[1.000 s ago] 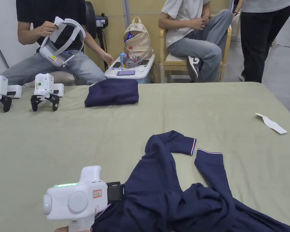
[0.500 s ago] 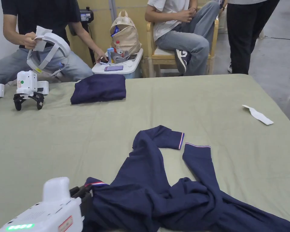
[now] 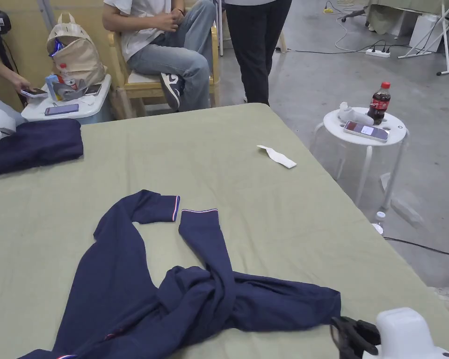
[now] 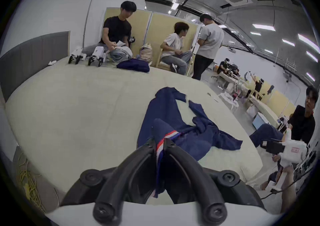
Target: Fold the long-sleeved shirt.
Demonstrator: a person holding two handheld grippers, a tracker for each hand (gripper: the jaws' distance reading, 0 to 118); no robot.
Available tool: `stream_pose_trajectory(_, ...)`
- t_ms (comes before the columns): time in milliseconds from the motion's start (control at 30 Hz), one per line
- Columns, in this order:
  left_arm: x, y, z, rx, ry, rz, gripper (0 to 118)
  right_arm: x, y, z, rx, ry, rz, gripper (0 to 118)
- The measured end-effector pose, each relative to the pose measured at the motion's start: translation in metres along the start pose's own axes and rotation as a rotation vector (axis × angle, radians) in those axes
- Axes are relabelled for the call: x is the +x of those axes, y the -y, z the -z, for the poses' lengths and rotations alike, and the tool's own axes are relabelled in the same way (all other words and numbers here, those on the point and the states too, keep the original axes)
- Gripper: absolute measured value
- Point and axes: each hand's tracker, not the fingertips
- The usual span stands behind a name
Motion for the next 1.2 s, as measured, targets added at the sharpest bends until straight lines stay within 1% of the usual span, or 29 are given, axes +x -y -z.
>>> stream_pose_trajectory(33,-0.004,-0.002,0.002,-0.006,0.001,-0.021,4,0.004,-0.005,0.013,-0.018,-0.028,-0.025,29)
stream_pose_trajectory(67,-0.008,-0.003,0.005,-0.008,0.002,-0.036,4,0.007,-0.008,0.025,-0.036,-0.039,-0.04,44)
stream_pose_trajectory(100,-0.011,-0.004,0.007,-0.008,-0.002,-0.043,4,0.009,-0.015,0.04,-0.054,-0.042,-0.051,47)
stream_pose_trajectory(167,-0.013,-0.007,0.01,-0.007,-0.022,-0.035,4,0.02,-0.021,0.076,-0.08,-0.018,-0.052,47)
stream_pose_trajectory(200,-0.009,-0.01,0.012,-0.004,-0.025,-0.03,4,0.026,-0.025,0.095,-0.127,0.002,-0.038,47)
stream_pose_trajectory(267,-0.009,-0.012,0.015,-0.001,-0.019,-0.027,4,0.037,-0.033,0.133,-0.163,0.033,-0.018,47)
stream_pose_trajectory(300,-0.007,-0.014,0.018,-0.004,-0.019,-0.024,4,0.038,-0.038,0.15,-0.175,0.023,-0.014,47)
stream_pose_trajectory(400,-0.006,-0.015,0.027,-0.01,-0.024,-0.007,4,0.034,-0.046,0.193,-0.15,-0.113,-0.024,47)
stream_pose_trajectory(433,-0.007,-0.016,0.03,-0.013,-0.024,-0.014,4,0.031,-0.048,0.208,-0.183,-0.135,-0.021,47)
stream_pose_trajectory(467,-0.004,-0.017,0.032,-0.015,-0.023,-0.021,4,0.028,-0.048,0.221,-0.234,-0.144,-0.035,47)
stream_pose_trajectory(500,-0.004,-0.016,0.033,-0.015,-0.023,-0.028,4,0.026,-0.044,0.236,-0.298,-0.128,-0.068,46)
stream_pose_trajectory(533,-0.004,-0.016,0.033,-0.013,-0.026,-0.031,4,0.021,-0.039,0.243,-0.355,-0.124,-0.12,46)
stream_pose_trajectory(567,-0.004,-0.016,0.032,-0.014,-0.026,-0.032,4,0.017,-0.032,0.244,-0.382,-0.149,-0.146,41)
stream_pose_trajectory(600,-0.007,-0.014,0.032,-0.015,-0.024,-0.036,4,0.013,-0.025,0.243,-0.38,-0.172,-0.163,31)
stream_pose_trajectory(633,-0.008,-0.013,0.032,-0.016,-0.02,-0.036,4,0.008,-0.022,0.231,-0.296,-0.129,-0.205,8)
stream_pose_trajectory(667,-0.008,-0.012,0.033,-0.021,-0.016,-0.034,4,0.009,-0.022,0.23,-0.306,-0.179,-0.181,7)
stream_pose_trajectory(700,-0.008,-0.01,0.035,-0.027,-0.024,-0.031,4,0.009,-0.019,0.232,-0.327,-0.217,-0.13,7)
stream_pose_trajectory(733,-0.008,-0.009,0.037,-0.037,-0.037,-0.032,4,0.008,-0.019,0.227,-0.295,-0.164,-0.126,7)
stream_pose_trajectory(767,-0.01,-0.007,0.038,-0.044,-0.036,-0.04,4,0.008,-0.02,0.222,-0.295,-0.17,-0.108,7)
stream_pose_trajectory(800,-0.012,-0.005,0.039,-0.043,-0.033,-0.057,4,0.01,-0.022,0.22,-0.287,-0.169,-0.055,7)
stream_pose_trajectory(833,-0.013,-0.004,0.04,-0.042,-0.036,-0.075,4,0.011,-0.024,0.214,-0.265,-0.167,-0.026,7)
stream_pose_trajectory(900,-0.014,-0.008,0.035,-0.038,-0.041,-0.089,4,0.007,-0.031,0.188,-0.154,-0.153,-0.038,7)
stream_pose_trajectory(1000,-0.017,-0.023,0.013,0.035,0.001,-0.119,4,0.008,-0.055,0.139,-0.002,-0.178,0.024,7)
stream_pose_trajectory(1033,-0.015,-0.029,0.006,0.056,0.014,-0.12,4,0.009,-0.061,0.124,0.045,-0.18,0.028,7)
stream_pose_trajectory(1133,-0.003,-0.049,-0.023,0.132,0.012,-0.046,4,-0.005,-0.088,0.062,0.173,-0.166,-0.009,7)
stream_pose_trajectory(1167,0.0,-0.056,-0.035,0.164,0.021,-0.033,4,-0.012,-0.099,0.037,0.229,-0.145,-0.026,7)
stream_pose_trajectory(1200,0.004,-0.063,-0.048,0.2,0.032,-0.025,4,-0.015,-0.108,0.018,0.26,-0.146,-0.039,7)
